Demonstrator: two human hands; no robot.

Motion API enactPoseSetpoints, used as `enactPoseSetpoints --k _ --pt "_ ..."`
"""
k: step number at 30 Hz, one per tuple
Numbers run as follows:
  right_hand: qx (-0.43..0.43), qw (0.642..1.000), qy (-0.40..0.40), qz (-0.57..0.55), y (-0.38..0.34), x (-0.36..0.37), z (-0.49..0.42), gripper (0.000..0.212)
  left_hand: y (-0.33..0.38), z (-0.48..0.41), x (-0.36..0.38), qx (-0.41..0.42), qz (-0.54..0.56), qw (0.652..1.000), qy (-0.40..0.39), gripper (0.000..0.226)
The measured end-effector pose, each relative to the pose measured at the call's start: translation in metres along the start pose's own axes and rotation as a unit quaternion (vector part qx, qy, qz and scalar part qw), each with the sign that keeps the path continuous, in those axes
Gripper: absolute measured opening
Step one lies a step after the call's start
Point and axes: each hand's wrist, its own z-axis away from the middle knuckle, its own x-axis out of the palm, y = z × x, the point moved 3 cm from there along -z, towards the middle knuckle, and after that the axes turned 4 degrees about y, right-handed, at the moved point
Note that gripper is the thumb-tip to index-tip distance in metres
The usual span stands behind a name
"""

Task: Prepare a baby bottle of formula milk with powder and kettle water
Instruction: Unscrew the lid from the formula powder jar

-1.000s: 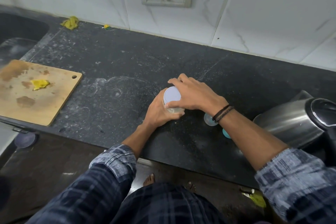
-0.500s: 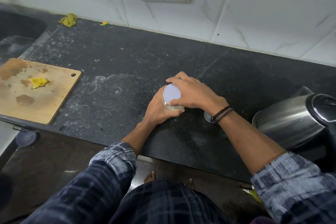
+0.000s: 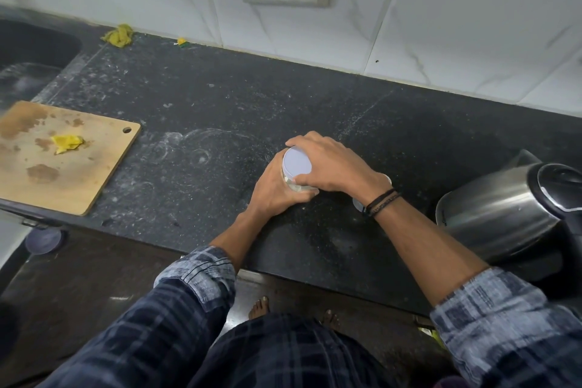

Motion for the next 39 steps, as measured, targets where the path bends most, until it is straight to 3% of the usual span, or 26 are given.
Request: enactPoseSetpoints --k 8,12,16,21,33,39 --pt "0.008 1.0 0.006 -0.017 0.001 0.001 -0.003 0.071 -0.003 -0.003 0.002 0.002 -0.002 1.0 -0.007 0.09" --pt "0.004 0.999 0.023 -0.033 0.001 -0.001 -0.004 0.083 -0.002 -0.003 0.002 0.009 -0.011 1.0 -0.006 0.09" --pt "0.004 1.0 0.017 -0.008 -0.001 0.006 -0.005 0.077 -0.003 -0.004 0.003 0.007 0.001 1.0 -0.01 0.084" --pt "0.002 0.999 0.03 -0.044 0.001 0.003 -0.005 0.085 -0.003 -0.003 0.002 0.003 -0.01 1.0 -0.011 0.089" --pt "0.006 0.998 0.025 -0.061 0.004 0.009 -0.003 0.074 -0.002 0.0 0.001 -0.002 -0.006 1.0 -0.003 0.094" --pt "0.01 0.997 0.036 -0.068 0.005 0.008 -0.002 0.078 -0.001 -0.001 0.003 0.001 -0.008 1.0 -0.005 0.091"
